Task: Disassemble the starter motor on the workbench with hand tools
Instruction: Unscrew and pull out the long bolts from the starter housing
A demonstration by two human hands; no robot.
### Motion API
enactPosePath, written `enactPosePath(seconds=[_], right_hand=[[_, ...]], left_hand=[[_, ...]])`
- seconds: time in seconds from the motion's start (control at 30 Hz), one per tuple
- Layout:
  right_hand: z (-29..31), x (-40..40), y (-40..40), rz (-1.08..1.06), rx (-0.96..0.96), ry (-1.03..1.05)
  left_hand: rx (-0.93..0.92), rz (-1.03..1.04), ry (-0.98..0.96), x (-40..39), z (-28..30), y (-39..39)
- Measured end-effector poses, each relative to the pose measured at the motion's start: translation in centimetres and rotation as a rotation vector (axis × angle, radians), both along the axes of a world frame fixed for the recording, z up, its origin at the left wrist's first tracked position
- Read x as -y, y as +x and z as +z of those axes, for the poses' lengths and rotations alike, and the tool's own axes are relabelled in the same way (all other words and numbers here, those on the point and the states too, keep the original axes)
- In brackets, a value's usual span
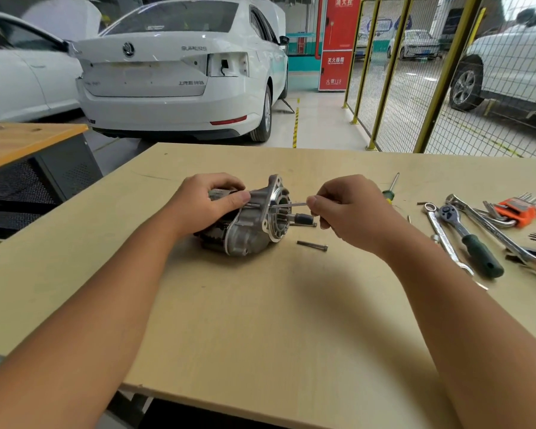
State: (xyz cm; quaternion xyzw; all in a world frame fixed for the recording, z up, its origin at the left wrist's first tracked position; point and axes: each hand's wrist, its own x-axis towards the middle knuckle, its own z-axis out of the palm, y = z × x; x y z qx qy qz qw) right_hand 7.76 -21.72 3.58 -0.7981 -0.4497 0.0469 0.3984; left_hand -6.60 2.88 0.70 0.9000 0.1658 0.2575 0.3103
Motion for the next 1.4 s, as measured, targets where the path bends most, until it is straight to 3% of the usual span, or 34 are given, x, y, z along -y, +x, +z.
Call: enactPosePath(seconds=[0.13,0.33,0.67,0.93,1.1,1.4], right_hand=[[-0.4,-0.5,-0.1,-0.058,0.032,0.018],[-1.0,-0.7,0.3,-0.008,-0.065,0.020],[-0.8,0.0,0.7,0.060,0.157,-0.068],[-0.3,0.3,0.7,0.054,0.172,-0.021],[-0.6,-0.2,0.3,0.087,0.189,-0.137],[-1.1,-0.5,-0.3,-0.031,0.334,-0.077]], left_hand=[[-0.058,0.000,0.029,-0.3,0.2,0.1],[-0.095,0.019,0.066,-0.5,0.2,0.1],[-0.043,0.041,0.070,-0.5,0.0,0.0],[-0.002,0.007,0.088,-0.1,0.0,-0.1],[-0.031,-0.005,0.071,0.0,0.1,0.0],[-0.094,-0.006,0.083,0.2,0.2,0.0]])
